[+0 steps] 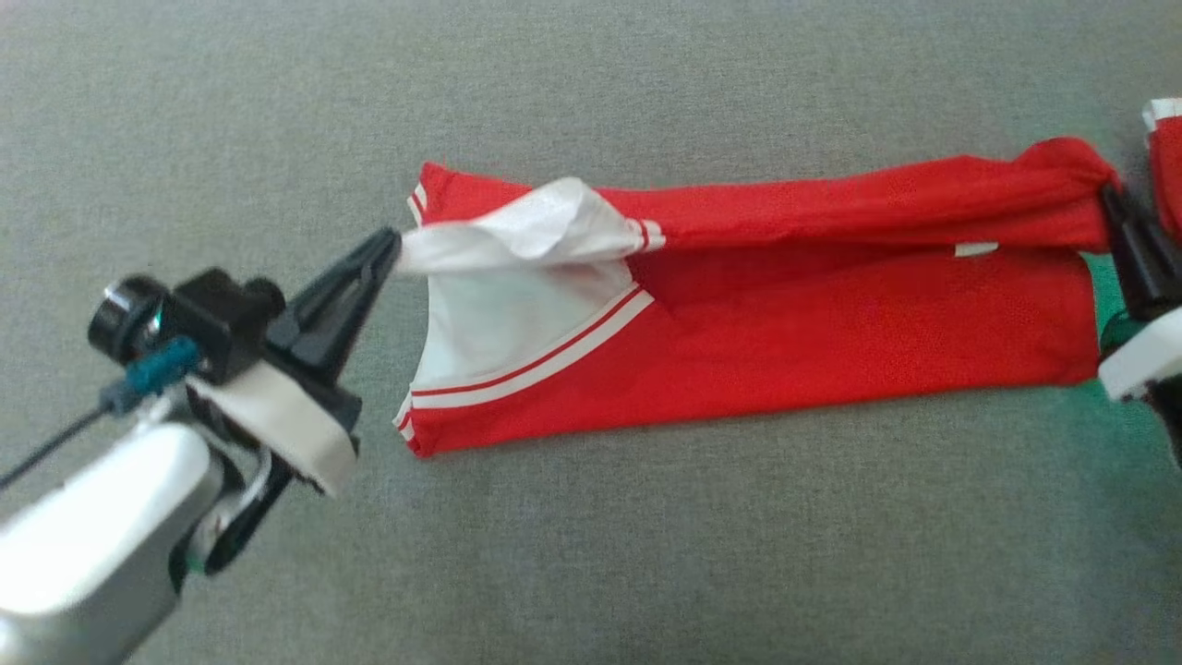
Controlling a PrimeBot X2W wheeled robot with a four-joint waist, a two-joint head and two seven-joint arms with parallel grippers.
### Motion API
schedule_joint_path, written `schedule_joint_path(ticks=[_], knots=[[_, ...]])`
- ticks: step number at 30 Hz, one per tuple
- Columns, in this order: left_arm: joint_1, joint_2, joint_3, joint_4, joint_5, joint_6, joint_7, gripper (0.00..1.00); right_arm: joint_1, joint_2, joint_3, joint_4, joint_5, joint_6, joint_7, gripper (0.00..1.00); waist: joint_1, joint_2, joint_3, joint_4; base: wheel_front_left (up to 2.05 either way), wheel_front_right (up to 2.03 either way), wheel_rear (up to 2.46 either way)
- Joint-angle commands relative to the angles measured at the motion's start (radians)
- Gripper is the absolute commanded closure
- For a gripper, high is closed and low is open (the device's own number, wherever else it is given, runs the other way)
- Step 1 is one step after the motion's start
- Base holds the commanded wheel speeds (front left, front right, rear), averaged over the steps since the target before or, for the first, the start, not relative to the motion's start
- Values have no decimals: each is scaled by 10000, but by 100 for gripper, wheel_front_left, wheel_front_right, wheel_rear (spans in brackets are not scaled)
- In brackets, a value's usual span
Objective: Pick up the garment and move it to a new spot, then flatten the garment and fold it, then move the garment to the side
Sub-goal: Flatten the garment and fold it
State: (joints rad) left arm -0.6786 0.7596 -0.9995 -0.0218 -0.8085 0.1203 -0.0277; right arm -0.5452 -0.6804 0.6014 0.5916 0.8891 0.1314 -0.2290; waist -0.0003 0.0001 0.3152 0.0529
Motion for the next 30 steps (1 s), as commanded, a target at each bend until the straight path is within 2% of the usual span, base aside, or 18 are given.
schedule_joint_path(ticks=[1, 3, 4, 5, 6, 7, 8, 9, 10, 11, 15, 19, 20, 24, 27, 30], knots=[[-83, 554, 459, -378, -91, 181, -87, 100, 360, -189, -131, -215, -115, -7, -99, 100, 3, -1, 0, -14, 0, 0, 0], [219, 626, 412, -641, -107, 422, -129, 100, 625, -55, -356, -289, -203, -7, -78, 100, 3, -1, 25, -21, 0, 0, 0], [358, 624, 396, -719, -129, 525, -175, 100, 746, 13, -465, -311, -242, -7, -55, 96, 3, -1, 41, -23, 0, 0, 0], [495, 597, 384, -778, -152, 631, -240, 100, 860, 79, -575, -322, -295, -7, -36, 84, 3, -1, 61, -27, 0, 0, 0], [624, 550, 363, -810, -177, 714, -308, 100, 963, 149, -690, -318, -354, -7, -12, 62, 3, -1, 82, -32, 0, 0, 0], [741, 482, 343, -804, -199, 789, -386, 100, 1054, 221, -820, -294, -421, -7, 10, 0, 3, -1, 100, -39, 0, 0, 0], [841, 401, 318, -771, -198, 860, -476, 95, 1137, 299, -960, -276, -492, -7, 15, 0, 3, -1, 115, -45, 0, 0, 0], [947, 288, 308, -725, -232, 923, -583, 63, 1222, 382, -1116, -266, -536, -7, 5, 0, 3, -1, 125, -51, 0, 0, 0], [1046, 170, 296, -660, -251, 991, -696, 36, 1325, 468, -1266, -280, -567, -7, -6, 0, 3, -1, 121, -57, 0, 0, 0], [1144, 46, 298, -576, -250, 1086, -841, 0, 1455, 549, -1414, -313, -583, -7, -18, 0, 3, -1, 98, -66, 0, 0, 0], [1721, -516, 425, -168, -295, 1593, -1670, 0, 2149, 853, -2043, -517, -706, -7, -122, 0, 3, -1, -167, -132, 0, 0, 0], [2492, -1203, 860, 234, -48, 2484, -2237, 0, 3008, 1327, -2743, -860, -841, -7, -215, 0, 3, -1, -581, -156, 0, 0, 0], [2492, -1203, 860, 234, -48, 2484, -2237, 0, 3008, 1327, -2743, -860, -841, -7, -215, 0, 3, -1, -581, -156, 0, 0, 0], [3394, -2157, 1800, 257, 848, 3204, -2332, 0, 3699, 1821, -3385, -1041, -967, -7, -245, 0, 3, -1, -1015, -7, 0, 0, 0], [4201, -2898, 2470, 64, 1846, 3452, -2336, 0, 3883, 2125, -3810, -1007, -1033, -7, -188, 0, 3, -1, -1284, 225, 0, 0, 0], [4846, -3594, 2953, -109, 2719, 3448, -2338, 0, 3748, 2307, -4312, -782, -1164, -7, -17, 0, 3, -1, -1425, 547, 0, 0, 0]])
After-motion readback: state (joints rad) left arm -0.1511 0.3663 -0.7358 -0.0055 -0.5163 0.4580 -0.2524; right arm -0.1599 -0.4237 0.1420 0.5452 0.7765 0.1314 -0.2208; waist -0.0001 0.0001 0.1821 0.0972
